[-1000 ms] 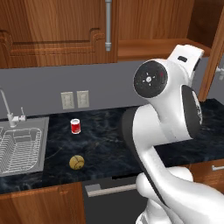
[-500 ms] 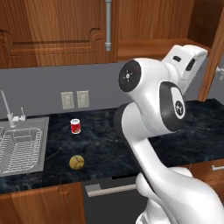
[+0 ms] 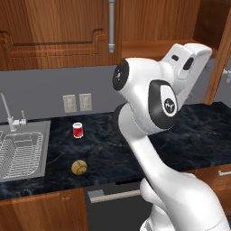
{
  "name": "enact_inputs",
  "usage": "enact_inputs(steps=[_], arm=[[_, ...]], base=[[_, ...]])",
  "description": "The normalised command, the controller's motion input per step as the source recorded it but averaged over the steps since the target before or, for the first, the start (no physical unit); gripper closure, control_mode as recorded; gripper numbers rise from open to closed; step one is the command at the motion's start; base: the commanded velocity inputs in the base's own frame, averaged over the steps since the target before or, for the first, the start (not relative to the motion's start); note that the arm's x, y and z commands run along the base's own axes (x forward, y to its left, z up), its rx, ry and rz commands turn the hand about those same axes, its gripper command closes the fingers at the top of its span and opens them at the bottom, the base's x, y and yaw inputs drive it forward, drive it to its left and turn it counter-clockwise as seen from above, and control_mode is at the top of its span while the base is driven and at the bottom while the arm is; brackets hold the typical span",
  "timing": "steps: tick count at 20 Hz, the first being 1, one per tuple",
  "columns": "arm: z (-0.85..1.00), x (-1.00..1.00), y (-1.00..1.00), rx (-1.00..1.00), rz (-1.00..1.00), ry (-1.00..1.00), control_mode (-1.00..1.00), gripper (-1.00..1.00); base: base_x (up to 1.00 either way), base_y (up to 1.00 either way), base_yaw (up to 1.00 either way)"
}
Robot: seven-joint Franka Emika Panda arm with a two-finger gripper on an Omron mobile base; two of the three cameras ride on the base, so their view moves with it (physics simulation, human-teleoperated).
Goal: Open the cabinet. Pick the bar soap and place it next to the sink. Then close the cabinet.
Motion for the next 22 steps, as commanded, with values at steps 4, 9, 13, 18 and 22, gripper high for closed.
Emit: enact_inputs(steps=[4,9,13,18,22], arm=[[0.0,0.0,-0.54,0.0,0.0,0.0,-1.0,-1.0],[0.0,0.11,-0.51,0.0,0.0,0.0,-1.0,-1.0],[0.0,0.2,-0.39,0.0,0.0,0.0,-1.0,-1.0],[0.0,0.1,-0.41,0.0,0.0,0.0,-1.0,-1.0],[-0.03,0.32,-0.32,-0.01,0.0,0.0,-1.0,-1.0]], base=[[0.0,0.0,0.0],[0.0,0.0,0.0],[0.0,0.0,0.0],[0.0,0.0,0.0],[0.0,0.0,0.0]])
